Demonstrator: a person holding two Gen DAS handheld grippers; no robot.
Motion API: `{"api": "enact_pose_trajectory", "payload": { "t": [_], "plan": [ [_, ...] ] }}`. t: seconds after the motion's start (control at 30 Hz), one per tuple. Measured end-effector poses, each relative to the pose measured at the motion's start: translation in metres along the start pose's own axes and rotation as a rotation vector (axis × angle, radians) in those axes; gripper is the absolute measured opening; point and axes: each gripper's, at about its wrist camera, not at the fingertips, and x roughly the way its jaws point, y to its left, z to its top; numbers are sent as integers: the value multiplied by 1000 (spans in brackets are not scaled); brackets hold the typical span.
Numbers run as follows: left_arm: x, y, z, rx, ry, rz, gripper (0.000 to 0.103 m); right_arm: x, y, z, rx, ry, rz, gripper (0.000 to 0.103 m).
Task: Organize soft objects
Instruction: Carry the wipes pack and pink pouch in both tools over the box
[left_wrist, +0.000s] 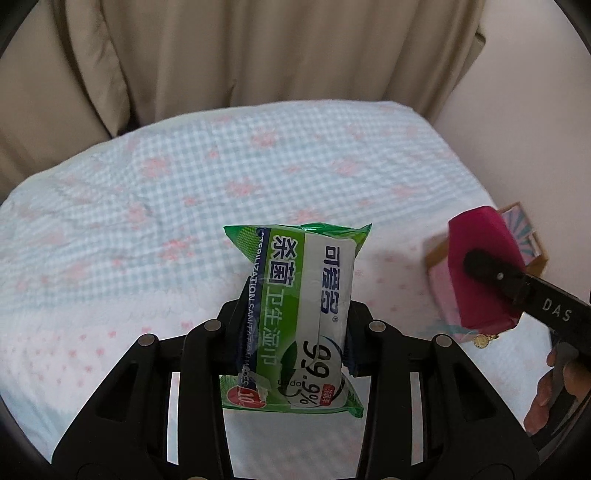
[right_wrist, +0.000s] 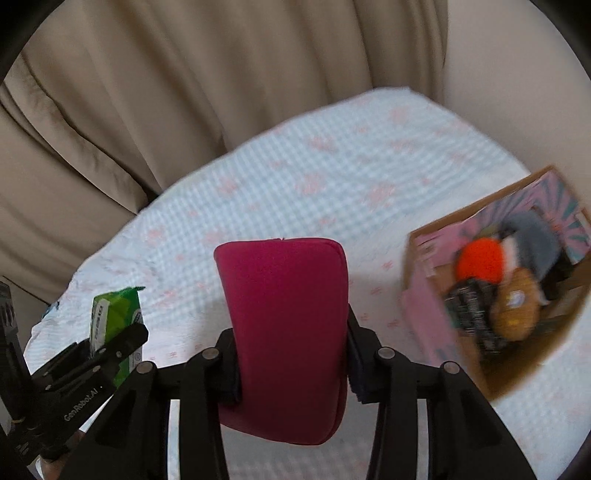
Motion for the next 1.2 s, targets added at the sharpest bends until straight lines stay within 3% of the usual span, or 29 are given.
{"api": "enact_pose_trajectory", "payload": {
  "t": [0.3,0.63,0.9,1.2],
  "plan": [
    [-86,-79,0,-17,-33,-12,34,-100,-40,21,-10,-66,32,39],
    [-137,-198,2,-57,-84,48,34,-176,-138,53,-88,-67,72,39],
    [-108,-292,12,-107,-84,52,34,-179,-213,87,-182,-35,69,39],
    [-23,-359,23,-95,25,45,34,-132,-281,118,-173,66,59,39]
  ]
}}
